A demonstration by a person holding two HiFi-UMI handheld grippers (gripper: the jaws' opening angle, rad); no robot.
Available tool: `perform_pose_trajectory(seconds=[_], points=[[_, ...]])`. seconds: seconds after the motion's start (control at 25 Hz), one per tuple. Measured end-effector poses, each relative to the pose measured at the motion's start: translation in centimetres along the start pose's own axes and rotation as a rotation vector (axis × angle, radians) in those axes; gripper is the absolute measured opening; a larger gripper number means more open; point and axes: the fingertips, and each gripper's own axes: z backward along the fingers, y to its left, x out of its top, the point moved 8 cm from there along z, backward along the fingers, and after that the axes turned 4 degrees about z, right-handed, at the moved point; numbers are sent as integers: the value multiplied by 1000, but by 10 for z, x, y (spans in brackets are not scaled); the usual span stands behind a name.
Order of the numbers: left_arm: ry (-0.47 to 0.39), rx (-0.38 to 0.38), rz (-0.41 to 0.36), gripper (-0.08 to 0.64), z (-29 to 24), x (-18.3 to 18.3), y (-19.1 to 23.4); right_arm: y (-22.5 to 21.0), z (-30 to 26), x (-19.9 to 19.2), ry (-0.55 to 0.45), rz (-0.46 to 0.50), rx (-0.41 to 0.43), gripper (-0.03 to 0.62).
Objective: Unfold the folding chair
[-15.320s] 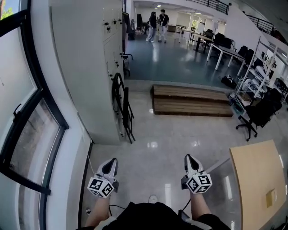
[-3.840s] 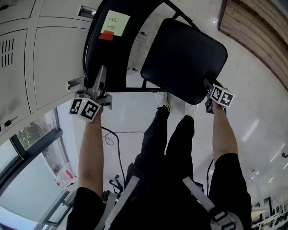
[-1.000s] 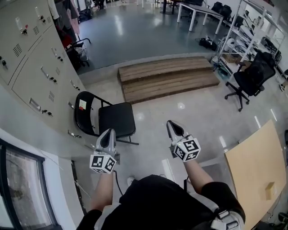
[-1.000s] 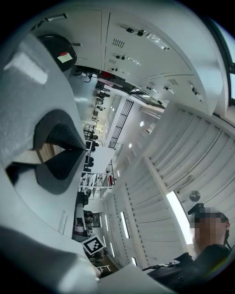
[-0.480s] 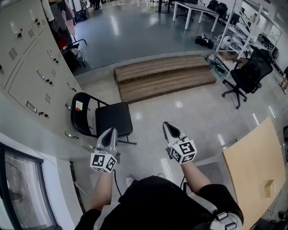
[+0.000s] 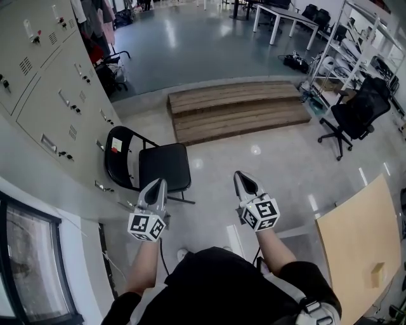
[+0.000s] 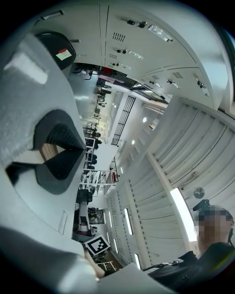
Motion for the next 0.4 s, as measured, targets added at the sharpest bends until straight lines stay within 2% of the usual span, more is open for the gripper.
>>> perform_pose_trajectory(seconds=[0.16, 0.4], points=[[5, 11, -2, 0, -2, 1, 3, 2, -8, 0, -3, 7, 15, 3], [65, 70, -7, 0, -2, -4, 14, 2, -14, 0, -5, 21, 9, 3]])
